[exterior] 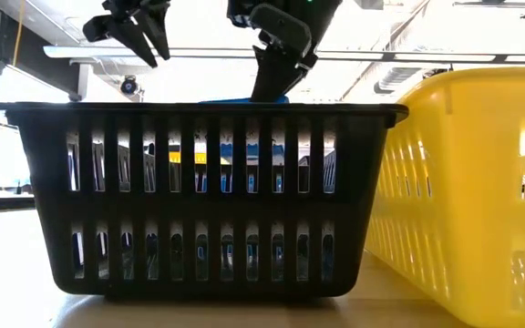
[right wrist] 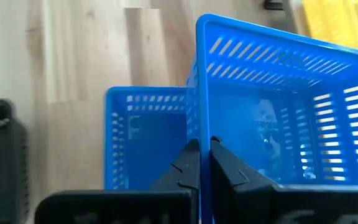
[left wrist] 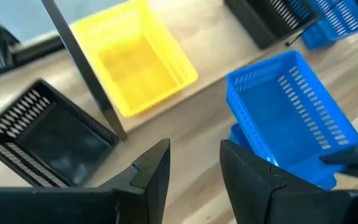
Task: Stack baskets on shelf by color
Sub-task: Put the bottom blue bin on the shelf
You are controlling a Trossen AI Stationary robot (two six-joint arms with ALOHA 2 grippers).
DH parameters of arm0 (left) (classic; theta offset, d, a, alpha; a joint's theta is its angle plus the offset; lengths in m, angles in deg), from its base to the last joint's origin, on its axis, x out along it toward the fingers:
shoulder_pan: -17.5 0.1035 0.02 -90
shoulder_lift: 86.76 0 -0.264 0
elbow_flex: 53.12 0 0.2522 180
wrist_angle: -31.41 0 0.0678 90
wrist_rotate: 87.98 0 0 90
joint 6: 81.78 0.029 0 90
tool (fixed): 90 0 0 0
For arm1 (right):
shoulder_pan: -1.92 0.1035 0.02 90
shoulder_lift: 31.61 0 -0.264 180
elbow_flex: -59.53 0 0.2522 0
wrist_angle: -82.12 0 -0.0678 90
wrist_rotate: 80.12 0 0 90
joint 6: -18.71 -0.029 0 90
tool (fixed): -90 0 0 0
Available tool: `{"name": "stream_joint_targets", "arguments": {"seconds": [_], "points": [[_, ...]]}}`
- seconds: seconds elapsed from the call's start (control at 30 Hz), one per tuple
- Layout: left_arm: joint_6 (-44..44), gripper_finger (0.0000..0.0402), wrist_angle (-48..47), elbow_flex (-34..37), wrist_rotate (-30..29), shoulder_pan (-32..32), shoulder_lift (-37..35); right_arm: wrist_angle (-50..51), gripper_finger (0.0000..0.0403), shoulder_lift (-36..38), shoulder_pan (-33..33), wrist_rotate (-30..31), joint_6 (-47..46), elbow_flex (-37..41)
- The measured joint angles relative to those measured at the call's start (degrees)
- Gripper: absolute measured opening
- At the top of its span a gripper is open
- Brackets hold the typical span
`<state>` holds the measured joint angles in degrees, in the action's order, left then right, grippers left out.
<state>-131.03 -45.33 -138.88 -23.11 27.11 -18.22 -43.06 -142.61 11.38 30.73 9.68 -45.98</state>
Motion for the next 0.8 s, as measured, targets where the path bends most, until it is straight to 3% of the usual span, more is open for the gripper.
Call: {"name": "stream_joint_targets", "arguments": {"seconds": [0.3,0.6,0.8], "points": [[7.48,0.0129,0.04,0.00,0.22,1.02,-6.47,0.31,0.0000,3.47,-4.21,1.73,1.80,0.00],[10.36,0.0129,0.00,0.00,0.29,1.02,-8.39,-0.24,0.0000,8.30,-12.66,1.31,15.10,-0.04],[10.57,0.0129,-0.07,0.00,2.21,1.02,-8.39,-4.90,0.0000,8.80,-17.48,-4.48,26.11,0.81]]}}
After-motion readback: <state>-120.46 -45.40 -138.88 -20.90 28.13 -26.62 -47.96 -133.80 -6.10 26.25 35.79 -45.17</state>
